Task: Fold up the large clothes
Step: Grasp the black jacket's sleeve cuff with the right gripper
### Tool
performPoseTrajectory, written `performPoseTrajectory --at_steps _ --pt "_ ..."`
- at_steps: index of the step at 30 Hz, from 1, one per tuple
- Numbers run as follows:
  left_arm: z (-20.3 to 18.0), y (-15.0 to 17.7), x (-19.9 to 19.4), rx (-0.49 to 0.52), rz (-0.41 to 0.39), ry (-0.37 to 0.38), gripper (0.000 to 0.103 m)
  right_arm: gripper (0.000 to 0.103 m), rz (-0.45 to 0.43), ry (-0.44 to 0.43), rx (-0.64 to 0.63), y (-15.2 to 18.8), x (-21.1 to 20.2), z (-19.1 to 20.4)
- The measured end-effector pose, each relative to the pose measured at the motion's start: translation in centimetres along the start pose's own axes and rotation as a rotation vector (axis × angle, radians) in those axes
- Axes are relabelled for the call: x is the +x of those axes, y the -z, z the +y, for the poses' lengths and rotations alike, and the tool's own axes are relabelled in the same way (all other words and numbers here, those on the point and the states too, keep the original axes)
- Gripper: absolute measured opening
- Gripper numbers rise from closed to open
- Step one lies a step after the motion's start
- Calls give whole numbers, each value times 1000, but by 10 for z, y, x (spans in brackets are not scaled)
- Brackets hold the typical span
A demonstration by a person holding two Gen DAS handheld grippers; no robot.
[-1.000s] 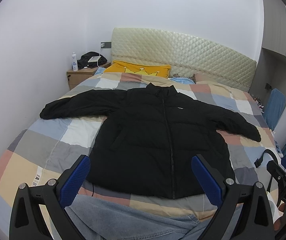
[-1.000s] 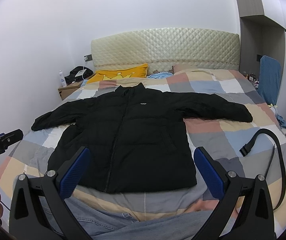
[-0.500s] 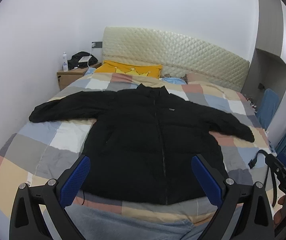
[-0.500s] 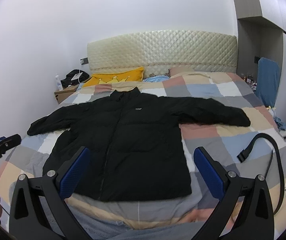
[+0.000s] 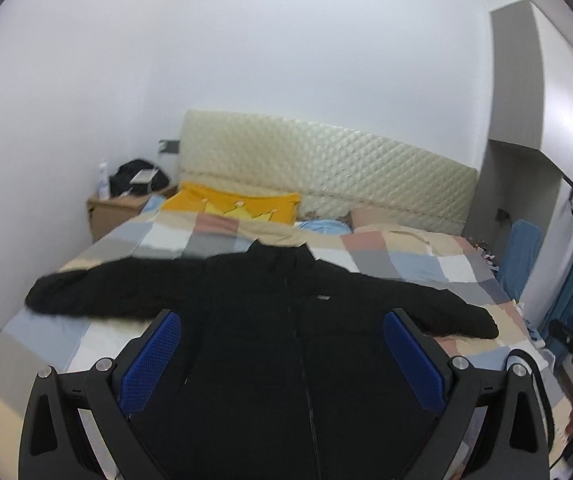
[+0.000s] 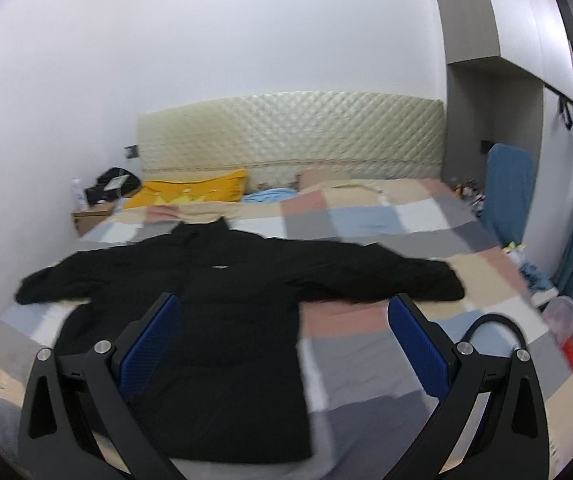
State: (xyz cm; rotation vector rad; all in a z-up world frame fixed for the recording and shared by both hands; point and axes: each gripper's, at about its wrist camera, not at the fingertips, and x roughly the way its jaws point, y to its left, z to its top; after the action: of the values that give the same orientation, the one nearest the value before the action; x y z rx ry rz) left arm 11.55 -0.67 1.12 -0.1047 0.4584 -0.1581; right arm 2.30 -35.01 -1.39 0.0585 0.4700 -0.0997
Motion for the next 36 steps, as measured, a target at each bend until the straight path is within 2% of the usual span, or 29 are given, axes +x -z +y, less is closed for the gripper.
performPoseTrajectory --at_steps 4,9,12,15,20,22,24,29,32,34,36 --pt "-4 0 40 28 27 5 102 103 -40 46 -18 -10 27 -32" --pt "0 17 82 21 74 14 102 103 -61 46 -5 -15 67 -70" --pt "3 30 101 28 82 -4 102 103 -146 72 67 -10 89 -99" --pt "6 45 119 33 86 -27 102 103 -170 126 155 -6 118 -129" --pt "16 63 158 16 159 -74 102 101 -90 150 361 11 190 -191" --pt "19 68 169 4 182 -73 102 95 -54 185 405 20 217 -211" --pt "23 73 179 -12 201 -70 102 93 -21 194 460 30 239 -228" --pt "24 84 204 -3 242 -85 102 91 74 212 720 71 300 -283" --pt "25 90 216 0 275 -93 102 91 121 242 793 93 333 -305" --pt "26 92 219 -11 281 -92 102 91 170 259 810 102 354 -313" --pt "30 94 224 -34 289 -102 102 92 180 260 804 104 367 -317"
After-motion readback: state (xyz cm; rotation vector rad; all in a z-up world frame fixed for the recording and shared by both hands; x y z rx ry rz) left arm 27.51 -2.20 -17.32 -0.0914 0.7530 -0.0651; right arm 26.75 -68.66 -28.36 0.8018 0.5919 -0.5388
